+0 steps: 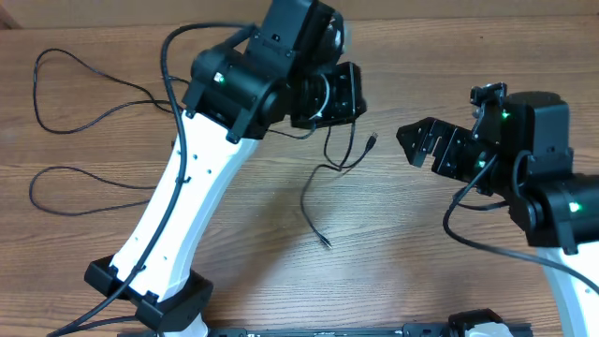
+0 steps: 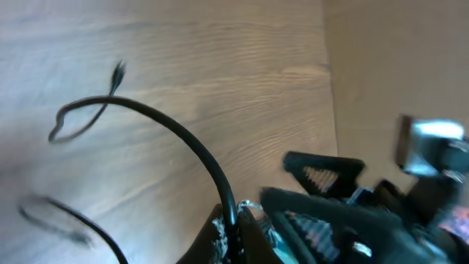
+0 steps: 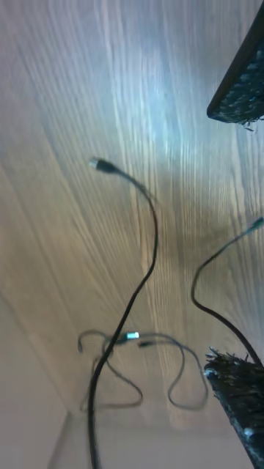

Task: Untangle cables

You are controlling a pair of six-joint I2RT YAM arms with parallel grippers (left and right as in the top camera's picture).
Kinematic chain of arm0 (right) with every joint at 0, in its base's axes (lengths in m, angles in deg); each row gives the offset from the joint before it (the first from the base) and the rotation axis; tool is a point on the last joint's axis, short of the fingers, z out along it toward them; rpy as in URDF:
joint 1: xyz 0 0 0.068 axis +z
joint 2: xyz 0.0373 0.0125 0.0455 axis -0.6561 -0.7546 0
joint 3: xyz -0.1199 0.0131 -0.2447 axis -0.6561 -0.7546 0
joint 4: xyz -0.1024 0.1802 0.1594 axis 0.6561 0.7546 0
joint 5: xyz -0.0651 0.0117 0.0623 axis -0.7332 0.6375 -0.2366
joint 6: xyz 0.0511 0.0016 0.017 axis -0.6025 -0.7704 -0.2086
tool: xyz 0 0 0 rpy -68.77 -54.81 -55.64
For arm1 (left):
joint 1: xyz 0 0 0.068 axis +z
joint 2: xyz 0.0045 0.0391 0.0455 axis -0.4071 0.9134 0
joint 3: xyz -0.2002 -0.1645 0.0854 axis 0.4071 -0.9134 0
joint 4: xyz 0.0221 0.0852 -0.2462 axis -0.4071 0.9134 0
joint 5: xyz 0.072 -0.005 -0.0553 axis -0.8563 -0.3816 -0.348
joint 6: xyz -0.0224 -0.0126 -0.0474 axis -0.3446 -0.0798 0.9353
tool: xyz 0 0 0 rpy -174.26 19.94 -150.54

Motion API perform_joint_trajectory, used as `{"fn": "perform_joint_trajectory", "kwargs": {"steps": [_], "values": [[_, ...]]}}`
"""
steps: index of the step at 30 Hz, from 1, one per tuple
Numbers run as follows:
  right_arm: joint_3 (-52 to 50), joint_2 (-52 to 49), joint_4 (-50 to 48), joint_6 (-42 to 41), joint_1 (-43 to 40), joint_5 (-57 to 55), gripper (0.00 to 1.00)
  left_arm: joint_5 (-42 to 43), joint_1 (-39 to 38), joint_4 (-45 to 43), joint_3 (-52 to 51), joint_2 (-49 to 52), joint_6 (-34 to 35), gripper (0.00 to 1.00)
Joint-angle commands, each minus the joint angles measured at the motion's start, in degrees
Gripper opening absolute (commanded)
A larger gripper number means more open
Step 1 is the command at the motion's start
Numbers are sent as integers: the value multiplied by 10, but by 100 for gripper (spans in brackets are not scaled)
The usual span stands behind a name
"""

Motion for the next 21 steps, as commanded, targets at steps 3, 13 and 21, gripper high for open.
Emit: {"fn": "perform_joint_trajectory", "kwargs": {"steps": [3, 13, 21], "values": [[19, -33, 18, -5, 1, 14, 100, 0, 8, -35, 17, -5, 45, 4], [19, -96, 56, 117, 1, 180, 88, 39, 35, -60, 19, -4, 123, 4], [19, -86, 25, 126, 1, 251, 32, -49, 49, -16, 19, -4, 220, 5]]}}
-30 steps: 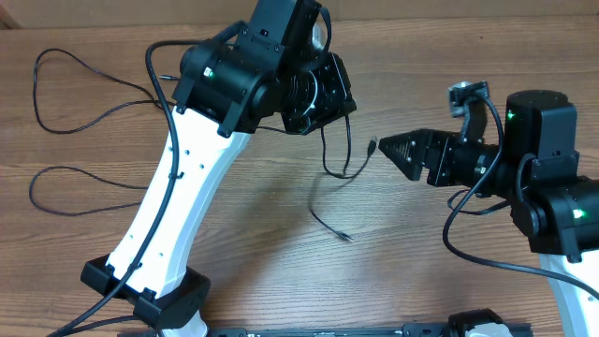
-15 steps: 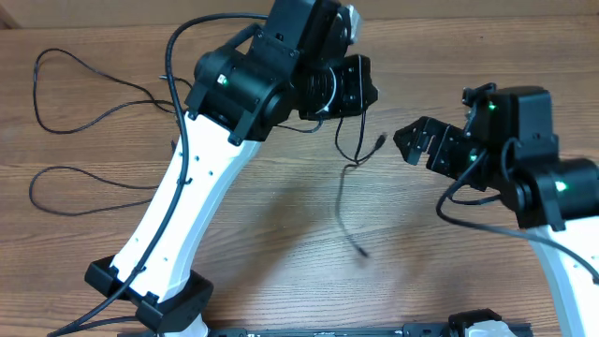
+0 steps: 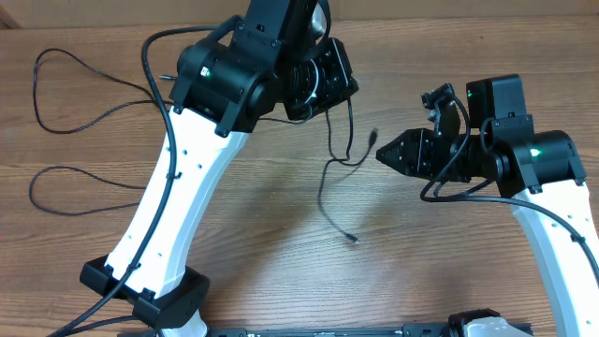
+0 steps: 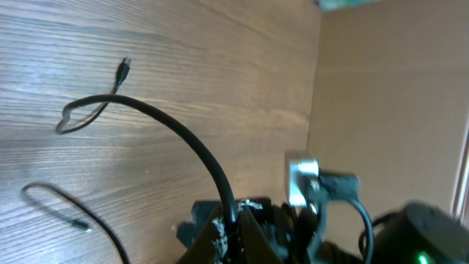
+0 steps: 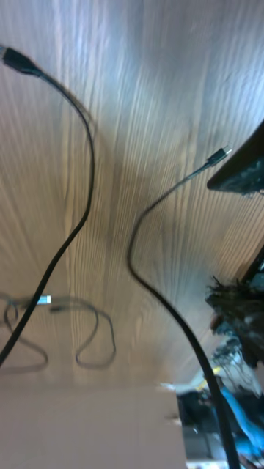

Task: Untangle cables

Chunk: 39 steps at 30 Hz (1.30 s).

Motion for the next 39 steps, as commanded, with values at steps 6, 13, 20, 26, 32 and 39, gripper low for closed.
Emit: {"fn": "perform_joint_trajectory", "kwargs": {"steps": [6, 13, 20, 26, 32, 39], "values": [[18, 13, -25, 17, 2, 144, 13, 27, 21, -5, 13, -4, 94, 4], [18, 13, -62, 16, 35, 221, 11, 70, 21, -20, 13, -4, 184, 4], [18, 3, -98, -76, 69, 52, 12, 175, 21, -20, 13, -4, 188, 4], [18, -38, -147, -77, 69, 6, 11, 303, 13, -20, 13, -4, 166, 4], [18, -71, -153, -76, 69, -5, 4, 322, 14, -17, 13, -4, 145, 4], [19, -40, -120, -77, 31, -31, 4, 322, 37, -16, 13, -5, 138, 4]]}}
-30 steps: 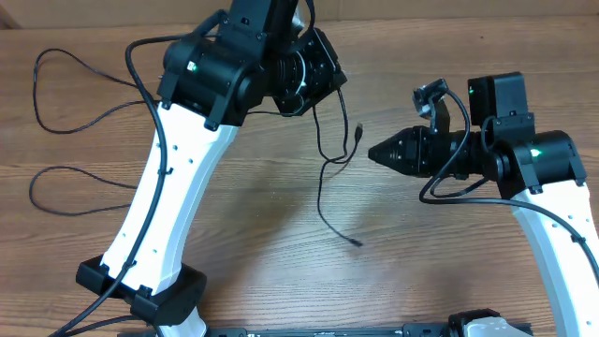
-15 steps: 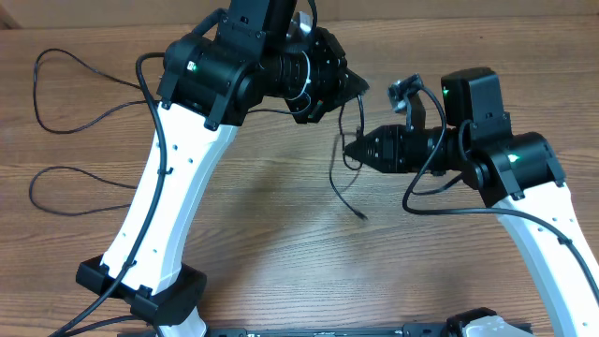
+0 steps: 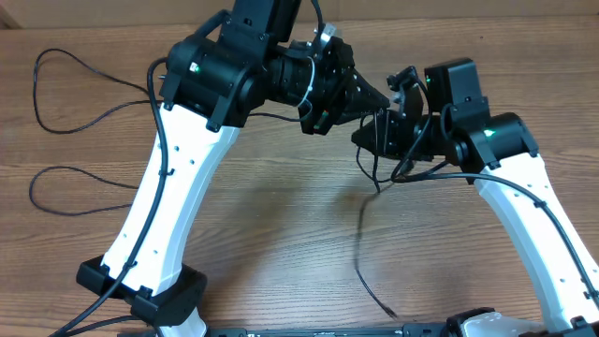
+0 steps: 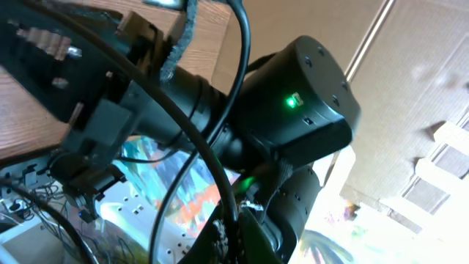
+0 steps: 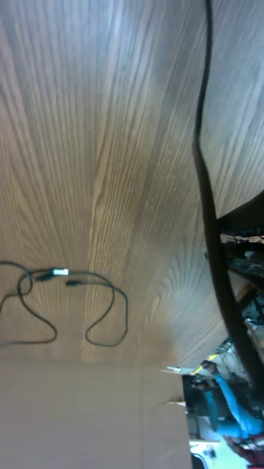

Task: Untangle cables

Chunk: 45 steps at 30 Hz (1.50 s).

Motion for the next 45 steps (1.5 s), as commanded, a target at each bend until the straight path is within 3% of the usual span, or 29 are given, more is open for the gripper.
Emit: {"fn": "perform_joint_trajectory", "kwargs": {"steps": [1, 4, 8, 11, 12, 20, 26, 30, 34, 37, 41, 45], "values": [[18, 37, 19, -2, -41, -22, 4, 3, 19, 1, 13, -5, -25, 4], [18, 55, 53, -2, -90, -44, 8, -41, 38, 32, 13, -5, -44, 4], [18, 60, 100, -2, -165, -117, 48, -77, 50, 75, 13, -5, -72, 4], [18, 59, 113, -2, -214, -146, 93, -80, 45, 78, 13, -5, -107, 4], [18, 58, 113, -2, -229, -155, 100, -80, 41, 80, 13, -5, -114, 4], [18, 58, 113, -2, -287, -177, 100, -115, -1, 89, 13, -5, -113, 4], [18, 58, 113, -2, -287, -177, 100, -230, -33, 105, 13, -5, -115, 4], [18, 58, 113, -2, -287, -177, 100, -349, -34, 168, 13, -5, -122, 4], [18, 58, 113, -2, -287, -177, 100, -414, -28, 235, 13, -5, -171, 4], [18, 58, 113, -2, -287, -177, 100, -369, -29, 246, 12, -5, -274, 4], [18, 58, 113, -2, -287, -177, 100, -261, -42, 246, 12, -5, -266, 4], [18, 58, 113, -2, -287, -177, 100, -343, -44, 246, 12, -7, -247, 4]]}}
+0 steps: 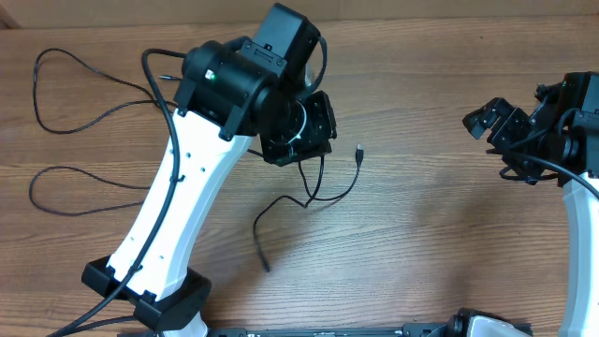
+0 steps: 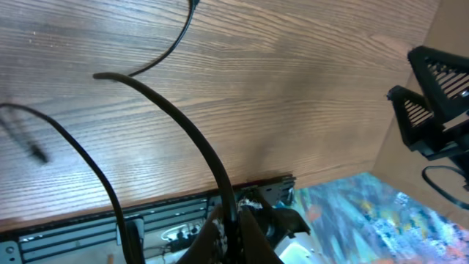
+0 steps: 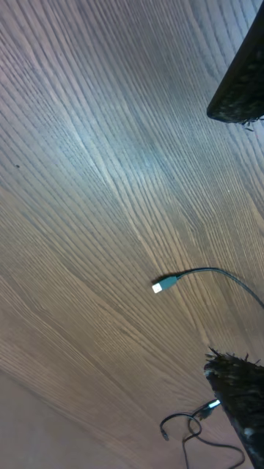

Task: Untangle cables

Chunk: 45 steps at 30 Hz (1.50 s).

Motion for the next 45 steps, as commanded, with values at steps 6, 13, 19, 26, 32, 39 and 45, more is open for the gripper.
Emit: {"fn": "perform_joint_trajectory", "kwargs": {"steps": [6, 13, 19, 26, 32, 39, 45], "values": [[17, 6, -2, 0, -1, -4, 100, -94, 8, 1, 10, -20, -21, 4], [17, 6, -2, 0, -1, -4, 100, -136, 60, 1, 10, -90, -73, 4], [17, 6, -2, 0, -1, -4, 100, -134, 116, 1, 5, -139, -107, 4], [17, 6, -2, 0, -1, -4, 100, -138, 99, 1, -19, -147, -108, 4], [17, 6, -2, 0, -1, -4, 100, -115, 92, -11, -76, -145, -111, 4], [17, 6, -2, 0, -1, -4, 100, 98, 86, -96, -98, -145, -232, 4], [17, 6, -2, 0, -1, -4, 100, -27, 87, -9, -100, -144, -208, 4]]}}
